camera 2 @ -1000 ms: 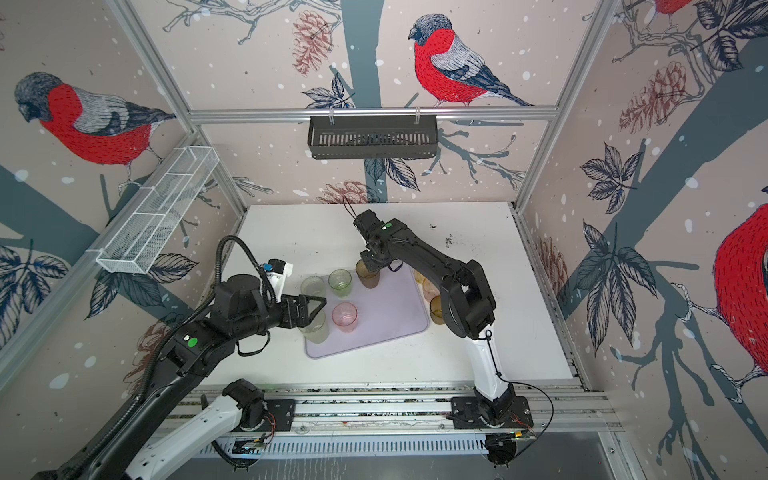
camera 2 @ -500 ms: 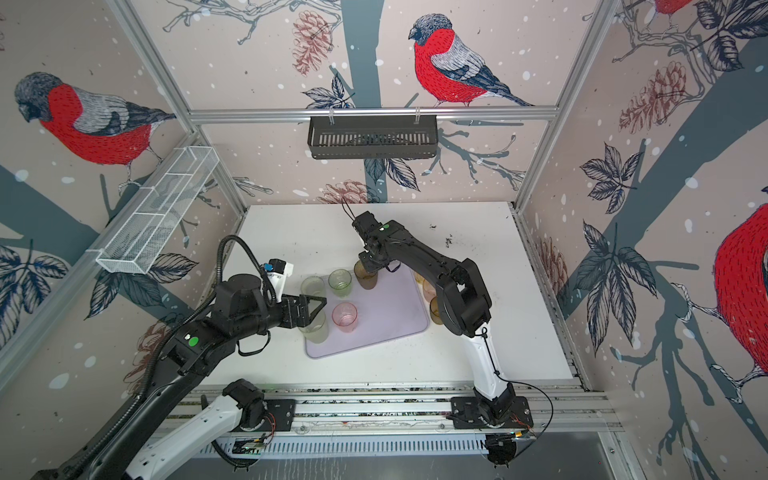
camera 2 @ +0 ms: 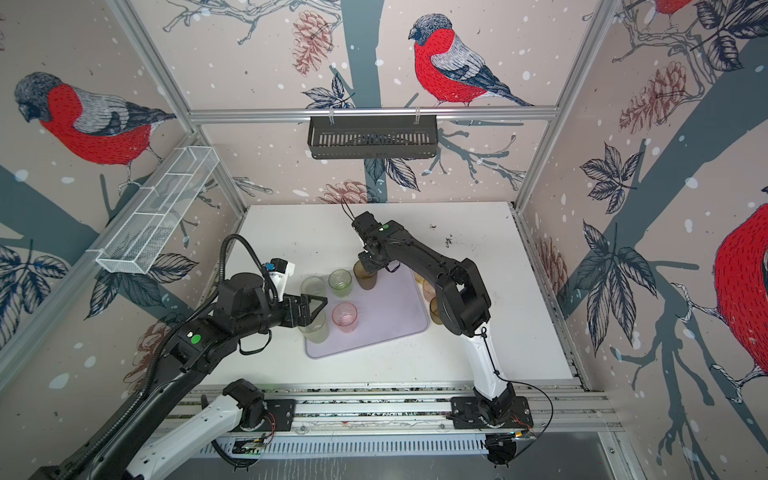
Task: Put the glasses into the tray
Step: 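Lower the amber dotted glass onto the tray beside the green glass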
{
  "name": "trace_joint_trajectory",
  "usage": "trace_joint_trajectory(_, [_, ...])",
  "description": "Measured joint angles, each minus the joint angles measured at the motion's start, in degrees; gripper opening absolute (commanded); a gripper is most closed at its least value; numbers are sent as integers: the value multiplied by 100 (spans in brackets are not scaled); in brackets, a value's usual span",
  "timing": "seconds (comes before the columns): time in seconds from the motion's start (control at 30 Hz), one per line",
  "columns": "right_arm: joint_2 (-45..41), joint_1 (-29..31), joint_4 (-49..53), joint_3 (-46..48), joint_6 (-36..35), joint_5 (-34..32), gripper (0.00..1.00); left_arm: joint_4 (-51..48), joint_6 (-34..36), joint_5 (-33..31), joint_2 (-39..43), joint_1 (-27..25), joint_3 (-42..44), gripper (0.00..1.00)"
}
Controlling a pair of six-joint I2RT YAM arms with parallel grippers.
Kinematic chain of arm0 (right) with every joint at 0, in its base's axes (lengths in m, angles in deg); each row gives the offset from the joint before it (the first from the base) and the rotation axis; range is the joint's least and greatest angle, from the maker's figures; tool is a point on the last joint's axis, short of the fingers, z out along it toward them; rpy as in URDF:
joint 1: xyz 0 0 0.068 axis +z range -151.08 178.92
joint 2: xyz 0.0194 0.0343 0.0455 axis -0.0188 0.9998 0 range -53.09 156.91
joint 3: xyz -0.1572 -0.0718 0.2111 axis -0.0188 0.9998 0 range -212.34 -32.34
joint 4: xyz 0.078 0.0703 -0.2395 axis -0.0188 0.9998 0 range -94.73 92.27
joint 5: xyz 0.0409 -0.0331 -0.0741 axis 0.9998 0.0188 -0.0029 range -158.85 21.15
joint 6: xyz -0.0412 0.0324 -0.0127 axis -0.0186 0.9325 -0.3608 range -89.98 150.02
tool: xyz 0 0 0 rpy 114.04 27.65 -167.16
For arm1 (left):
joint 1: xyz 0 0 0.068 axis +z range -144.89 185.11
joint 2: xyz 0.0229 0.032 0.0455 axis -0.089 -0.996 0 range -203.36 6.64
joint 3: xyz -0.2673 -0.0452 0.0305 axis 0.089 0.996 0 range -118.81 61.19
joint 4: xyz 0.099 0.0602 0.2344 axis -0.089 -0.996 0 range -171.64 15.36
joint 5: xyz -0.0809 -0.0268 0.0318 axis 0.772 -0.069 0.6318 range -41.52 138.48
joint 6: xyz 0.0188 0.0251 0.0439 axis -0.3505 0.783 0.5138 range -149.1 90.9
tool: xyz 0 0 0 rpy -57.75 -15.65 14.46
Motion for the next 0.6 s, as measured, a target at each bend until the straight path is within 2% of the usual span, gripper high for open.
trace_joint_trajectory(0.6, [37,-2,-11,-35,2,-2,4,0,153,2,-179,0,-240,97])
